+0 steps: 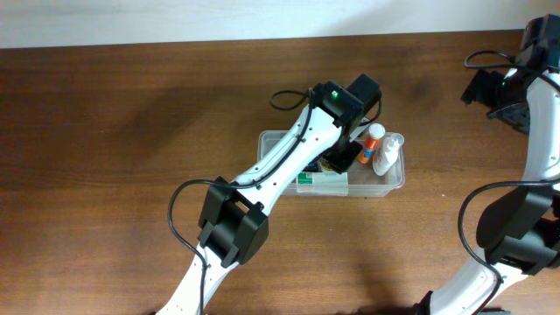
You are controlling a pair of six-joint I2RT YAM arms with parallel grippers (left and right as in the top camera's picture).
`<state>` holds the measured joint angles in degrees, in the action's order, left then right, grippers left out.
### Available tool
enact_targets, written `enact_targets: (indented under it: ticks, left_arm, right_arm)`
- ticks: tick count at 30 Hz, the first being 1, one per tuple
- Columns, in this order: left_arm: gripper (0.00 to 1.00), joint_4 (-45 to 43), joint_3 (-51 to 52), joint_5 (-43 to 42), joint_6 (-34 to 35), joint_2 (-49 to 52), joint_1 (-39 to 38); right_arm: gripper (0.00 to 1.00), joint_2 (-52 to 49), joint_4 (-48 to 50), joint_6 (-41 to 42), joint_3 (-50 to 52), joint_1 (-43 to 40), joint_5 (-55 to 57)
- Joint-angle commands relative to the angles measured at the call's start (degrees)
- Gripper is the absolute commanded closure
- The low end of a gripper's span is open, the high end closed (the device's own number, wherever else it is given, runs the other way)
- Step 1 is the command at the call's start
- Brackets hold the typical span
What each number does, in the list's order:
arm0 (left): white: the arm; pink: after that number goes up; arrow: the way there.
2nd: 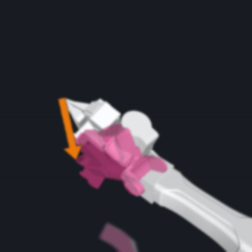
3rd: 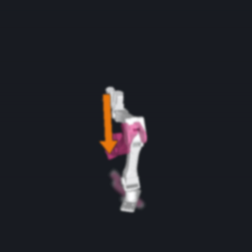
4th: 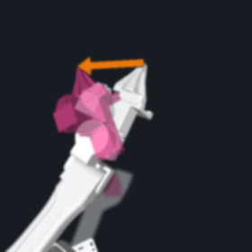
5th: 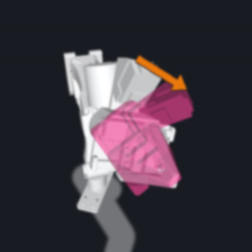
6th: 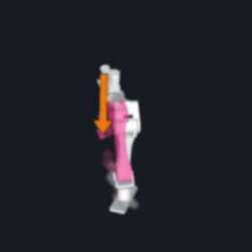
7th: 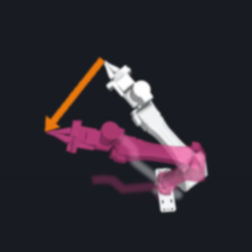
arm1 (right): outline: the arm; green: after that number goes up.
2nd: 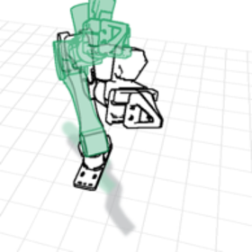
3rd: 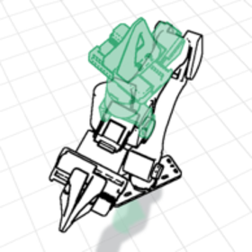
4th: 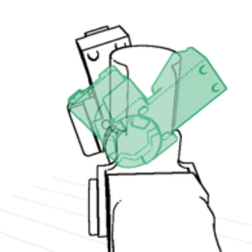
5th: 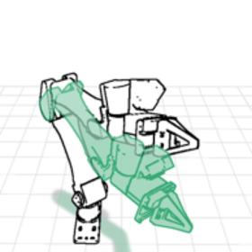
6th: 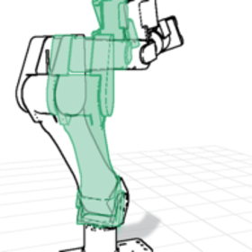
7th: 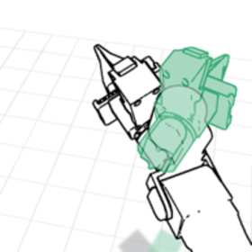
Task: Pack container
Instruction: 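Lower the jar into the container beside the box and release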
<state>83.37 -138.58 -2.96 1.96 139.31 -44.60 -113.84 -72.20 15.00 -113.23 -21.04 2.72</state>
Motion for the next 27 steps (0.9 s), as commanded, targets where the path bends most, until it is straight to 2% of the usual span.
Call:
enact_targets:
  ticks: [1, 3, 10, 27]
  left_arm:
    - [0.6, 1.38, -0.2, 1.25, -9.6, 0.63, 0.2]
    - [0.6, 3.8, -0.2, 1.22, -12.57, 0.63, 0.17]
    - [0.6, 8.02, 0.2, -1.97, -13.88, 0.63, 0.17]
    - [0.6, 0.7, 9.18, -1.97, -14.91, 0.63, 2.86]
  right_arm:
    - [0.02, -0.44, -0.02, 0.28, 0.17, -0.37, 0.52]
    - [0.02, -0.44, -0.02, 0.28, 0.17, -0.37, 0.5]
    - [0.02, -0.44, -0.02, 0.28, 0.17, -0.37, 0.52]
    - [0.02, -0.44, -0.02, 0.28, 0.17, -0.37, 0.5]
